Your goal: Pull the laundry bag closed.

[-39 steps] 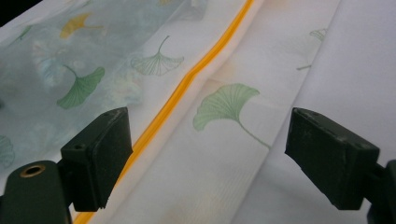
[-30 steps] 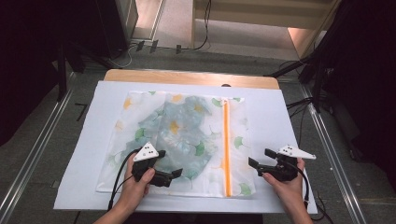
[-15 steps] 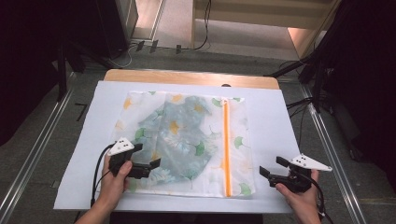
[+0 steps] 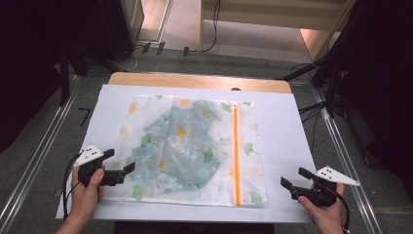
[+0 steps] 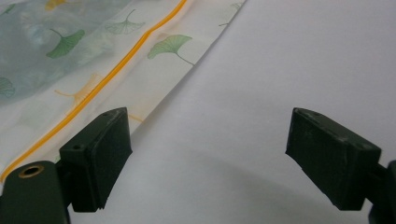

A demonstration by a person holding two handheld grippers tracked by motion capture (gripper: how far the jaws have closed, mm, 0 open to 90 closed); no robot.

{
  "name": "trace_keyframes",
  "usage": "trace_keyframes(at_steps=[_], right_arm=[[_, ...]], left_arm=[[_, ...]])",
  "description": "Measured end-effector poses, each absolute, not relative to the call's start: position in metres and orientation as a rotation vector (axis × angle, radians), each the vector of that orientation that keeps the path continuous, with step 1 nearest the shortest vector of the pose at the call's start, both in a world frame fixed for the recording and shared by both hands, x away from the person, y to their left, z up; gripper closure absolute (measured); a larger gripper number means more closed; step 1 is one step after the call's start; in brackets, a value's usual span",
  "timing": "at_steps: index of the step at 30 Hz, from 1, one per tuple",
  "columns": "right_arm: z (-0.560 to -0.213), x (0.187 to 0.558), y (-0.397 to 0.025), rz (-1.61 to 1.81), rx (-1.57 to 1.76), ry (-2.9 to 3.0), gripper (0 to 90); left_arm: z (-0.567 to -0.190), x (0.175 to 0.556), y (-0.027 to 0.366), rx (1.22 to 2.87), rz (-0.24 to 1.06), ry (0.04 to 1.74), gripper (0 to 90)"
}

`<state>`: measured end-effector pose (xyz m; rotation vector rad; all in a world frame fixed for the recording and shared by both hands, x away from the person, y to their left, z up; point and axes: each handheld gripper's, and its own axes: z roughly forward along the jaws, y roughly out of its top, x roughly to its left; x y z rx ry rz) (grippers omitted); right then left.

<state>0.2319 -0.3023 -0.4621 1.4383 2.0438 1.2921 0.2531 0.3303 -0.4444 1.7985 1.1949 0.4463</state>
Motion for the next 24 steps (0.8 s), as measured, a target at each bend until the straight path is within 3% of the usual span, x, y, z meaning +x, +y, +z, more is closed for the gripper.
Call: trace_keyframes(at_steps=[11,24], right_arm=[[-0.46,0.226,-0.32,1.291,1.455,1.994,14.2],[-0.463,0.23,-0.328,1.302,1.495,1.964,14.5]], left_arm=[[-0.443,0.242,0.357,1.781,0.491,1.184,2.9],[-0.441,0.245,0.361,1.753,0.451,1.21,2.9]])
